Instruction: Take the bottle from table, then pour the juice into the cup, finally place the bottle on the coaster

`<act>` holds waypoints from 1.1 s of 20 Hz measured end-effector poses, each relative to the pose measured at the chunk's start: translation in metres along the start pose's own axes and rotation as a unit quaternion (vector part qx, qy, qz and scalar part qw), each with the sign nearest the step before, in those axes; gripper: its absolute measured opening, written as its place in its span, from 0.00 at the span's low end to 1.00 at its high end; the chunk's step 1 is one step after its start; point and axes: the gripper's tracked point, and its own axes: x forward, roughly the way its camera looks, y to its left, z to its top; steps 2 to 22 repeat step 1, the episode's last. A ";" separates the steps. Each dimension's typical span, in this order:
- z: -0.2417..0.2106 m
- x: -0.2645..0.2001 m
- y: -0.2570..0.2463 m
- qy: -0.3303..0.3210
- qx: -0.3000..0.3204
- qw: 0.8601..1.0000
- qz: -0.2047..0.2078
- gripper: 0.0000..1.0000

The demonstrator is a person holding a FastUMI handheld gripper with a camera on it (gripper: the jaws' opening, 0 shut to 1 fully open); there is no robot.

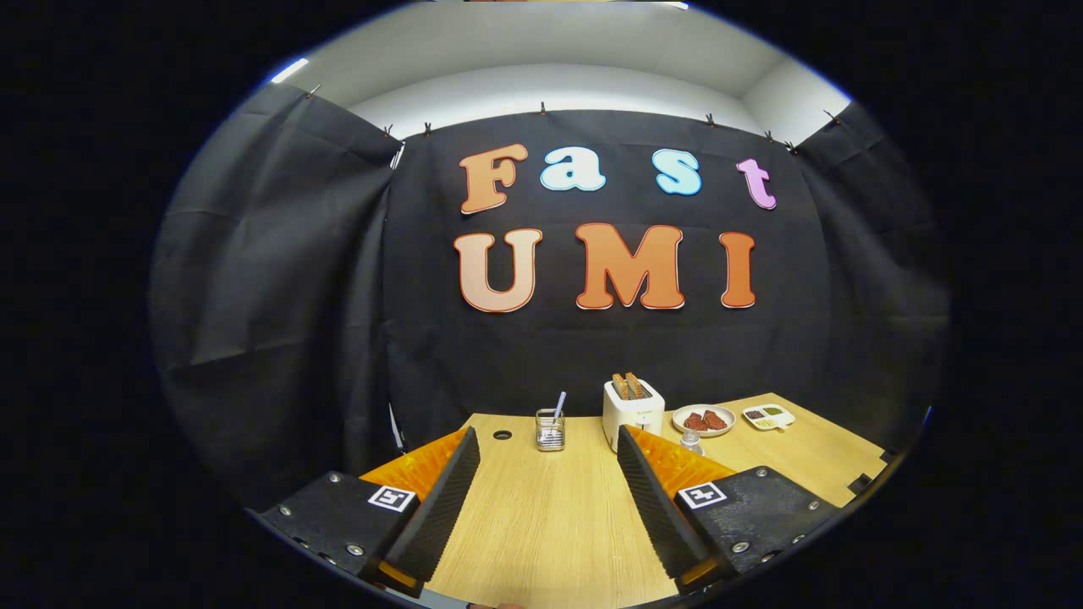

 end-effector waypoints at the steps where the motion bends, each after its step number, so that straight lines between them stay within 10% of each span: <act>1: 0.001 -0.002 -0.001 -0.001 -0.001 1.000 -0.001 0.97; 22: 0.001 -0.002 -0.001 -0.001 -0.001 1.000 -0.001 0.97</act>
